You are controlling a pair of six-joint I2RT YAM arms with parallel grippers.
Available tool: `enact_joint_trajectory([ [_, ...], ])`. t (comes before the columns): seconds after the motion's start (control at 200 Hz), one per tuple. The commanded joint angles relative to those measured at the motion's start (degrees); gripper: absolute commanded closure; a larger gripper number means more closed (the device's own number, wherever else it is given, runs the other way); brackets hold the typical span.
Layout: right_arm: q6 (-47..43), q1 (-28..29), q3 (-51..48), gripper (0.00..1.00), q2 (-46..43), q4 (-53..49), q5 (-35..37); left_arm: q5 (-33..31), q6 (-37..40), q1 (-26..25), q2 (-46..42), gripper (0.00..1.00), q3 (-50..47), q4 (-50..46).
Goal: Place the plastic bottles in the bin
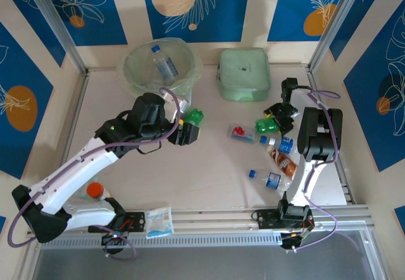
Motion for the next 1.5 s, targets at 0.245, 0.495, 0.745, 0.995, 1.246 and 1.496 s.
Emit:
enact_joint_trajectory([
  [0.245, -3.0, 0.2, 0.1, 0.36, -0.8, 0.5, 2.2, -4.6, 0.3, -0.5, -1.7, 0.21, 0.0, -1.6],
  [0.495, -5.7, 3.5, -1.8, 0.41, -11.0, 1.3, 4.1, -9.0, -0.7, -0.4, -3.4, 0.22, 0.2, -2.3],
  [0.745, -8.2, 13.4, 2.2, 0.41, -23.0, 1.5, 4.8, -14.6, -1.8, -0.5, -6.6, 0.22, -1.4, -1.7],
  [0.995, -13.3, 28.3, 20.0, 0.41, -21.9, 3.1, 6.6, -24.3, -5.2, -0.1, -8.3, 0.21, -2.3, -5.3],
  [1.246, -19.5, 35.7, 31.8, 0.41, -15.4, 9.4, 5.1, -18.6, -11.0, -0.1, -10.6, 0.25, -9.1, -2.2],
  [1.496, -23.5, 40.3, 48.0, 0.41, -3.6, 9.0, 5.0, -17.3, -12.2, -0.1, -11.3, 0.27, -12.6, -0.2],
])
